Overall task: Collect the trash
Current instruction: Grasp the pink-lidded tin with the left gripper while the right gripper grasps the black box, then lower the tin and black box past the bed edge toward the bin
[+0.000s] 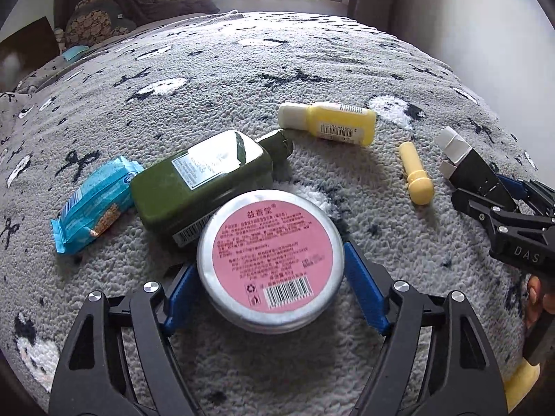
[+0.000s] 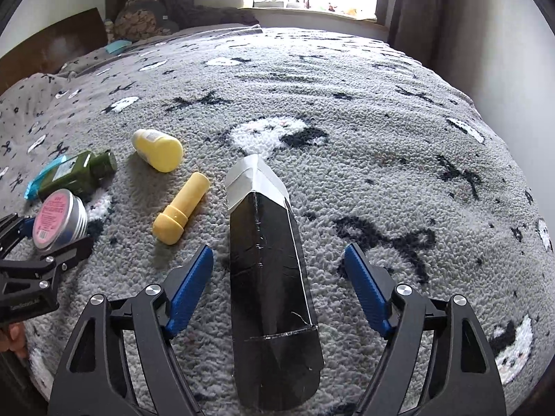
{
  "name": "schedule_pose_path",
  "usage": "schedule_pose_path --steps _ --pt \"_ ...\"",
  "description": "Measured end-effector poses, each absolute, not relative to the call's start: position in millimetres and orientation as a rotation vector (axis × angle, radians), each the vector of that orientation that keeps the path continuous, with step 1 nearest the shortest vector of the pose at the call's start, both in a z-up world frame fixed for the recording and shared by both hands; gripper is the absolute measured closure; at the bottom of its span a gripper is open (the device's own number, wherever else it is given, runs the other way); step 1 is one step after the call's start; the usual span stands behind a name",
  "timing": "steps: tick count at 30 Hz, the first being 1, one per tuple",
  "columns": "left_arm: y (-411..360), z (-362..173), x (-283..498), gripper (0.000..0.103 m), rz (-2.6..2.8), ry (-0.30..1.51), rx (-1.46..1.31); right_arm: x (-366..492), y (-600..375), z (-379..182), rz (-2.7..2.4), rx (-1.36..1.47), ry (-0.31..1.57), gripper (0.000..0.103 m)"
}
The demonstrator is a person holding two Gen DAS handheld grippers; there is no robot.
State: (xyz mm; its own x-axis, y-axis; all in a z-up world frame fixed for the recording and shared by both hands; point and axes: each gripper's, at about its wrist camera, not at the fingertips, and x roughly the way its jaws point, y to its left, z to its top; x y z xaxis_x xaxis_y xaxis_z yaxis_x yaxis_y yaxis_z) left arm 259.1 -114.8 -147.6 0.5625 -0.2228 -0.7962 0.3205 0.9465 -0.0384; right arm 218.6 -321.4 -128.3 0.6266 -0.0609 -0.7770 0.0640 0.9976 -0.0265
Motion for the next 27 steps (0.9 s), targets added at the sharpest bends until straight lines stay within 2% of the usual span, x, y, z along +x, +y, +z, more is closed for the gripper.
schedule_pose_path --steps 4,6,9,15,27 --pt "-113 -147 266 0.036 -0.317 0.925 0.101 221 -322 -133 -0.053 0.012 0.897 0.040" --pt "-112 -146 261 0.036 -0.322 0.920 0.108 218 -322 -131 -0.045 0.013 0.892 0.060" --pt "-109 -144 248 0.036 -0.335 0.913 0.117 210 -320 -127 -0.035 0.015 0.889 0.073" --pt "-101 -142 209 0.036 -0.369 0.903 0.145 175 -307 -120 -0.014 0.000 0.887 0.076" --pt "-74 -111 122 0.036 -0.403 0.815 0.125 89 -278 -98 0.043 0.014 0.829 0.077"
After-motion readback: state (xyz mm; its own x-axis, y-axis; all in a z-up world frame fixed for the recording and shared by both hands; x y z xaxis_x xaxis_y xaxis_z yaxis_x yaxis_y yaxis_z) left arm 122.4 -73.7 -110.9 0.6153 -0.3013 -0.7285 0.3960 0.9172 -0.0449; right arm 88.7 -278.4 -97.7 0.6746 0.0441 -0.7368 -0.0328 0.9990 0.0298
